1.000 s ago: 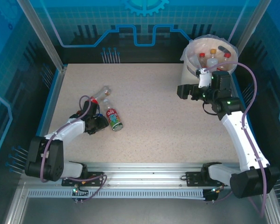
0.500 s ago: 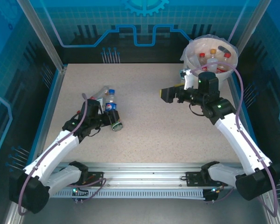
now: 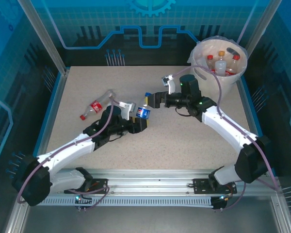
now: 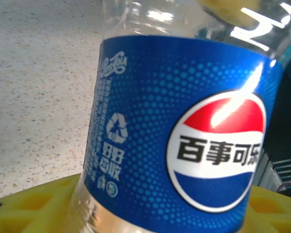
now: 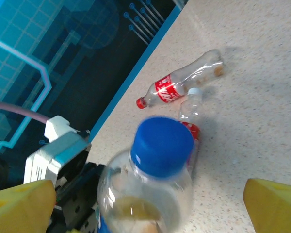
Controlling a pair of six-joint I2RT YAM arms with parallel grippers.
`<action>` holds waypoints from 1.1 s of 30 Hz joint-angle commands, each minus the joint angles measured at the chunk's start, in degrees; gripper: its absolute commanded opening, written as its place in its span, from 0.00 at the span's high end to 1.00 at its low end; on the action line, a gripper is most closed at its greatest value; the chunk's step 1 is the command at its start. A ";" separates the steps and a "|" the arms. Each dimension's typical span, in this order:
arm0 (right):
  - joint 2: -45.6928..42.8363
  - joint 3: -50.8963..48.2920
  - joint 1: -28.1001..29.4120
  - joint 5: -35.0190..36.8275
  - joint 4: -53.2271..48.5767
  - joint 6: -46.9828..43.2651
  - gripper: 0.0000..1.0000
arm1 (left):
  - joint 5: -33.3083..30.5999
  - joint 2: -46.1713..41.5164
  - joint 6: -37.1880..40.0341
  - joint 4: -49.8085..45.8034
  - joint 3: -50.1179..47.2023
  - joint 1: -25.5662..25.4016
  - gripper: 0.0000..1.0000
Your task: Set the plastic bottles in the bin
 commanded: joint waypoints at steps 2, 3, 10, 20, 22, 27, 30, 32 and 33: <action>3.30 -0.23 0.50 -3.61 5.13 2.09 0.01 | -0.82 0.98 2.32 4.43 1.62 -1.32 0.45; 4.07 -0.40 0.51 -4.21 5.67 2.57 0.02 | -1.20 1.22 2.30 4.66 1.76 -1.41 0.45; 5.87 -2.40 0.60 -5.94 9.39 6.43 0.12 | -3.54 2.65 2.57 5.05 2.50 -1.79 0.44; 6.58 -2.40 0.50 -4.22 8.06 7.38 0.32 | -8.46 3.41 2.39 6.21 1.90 -1.88 0.43; 6.67 -2.42 0.52 -4.13 8.13 7.91 0.35 | -9.06 3.24 2.29 6.81 1.48 -1.81 0.43; 7.15 -2.23 0.40 -3.35 8.67 8.72 0.44 | -10.10 2.87 2.30 6.74 1.34 -1.86 0.40; 7.19 -1.82 0.32 -3.40 8.74 8.81 0.46 | -10.30 3.04 2.37 6.79 1.36 -1.88 0.37; 6.94 -1.55 0.25 -3.34 8.95 8.83 0.49 | -10.24 3.13 2.32 6.79 1.42 -1.84 0.35; 6.72 -1.38 0.25 -3.21 9.05 8.89 0.50 | -10.22 3.13 2.25 6.79 1.38 -1.88 0.33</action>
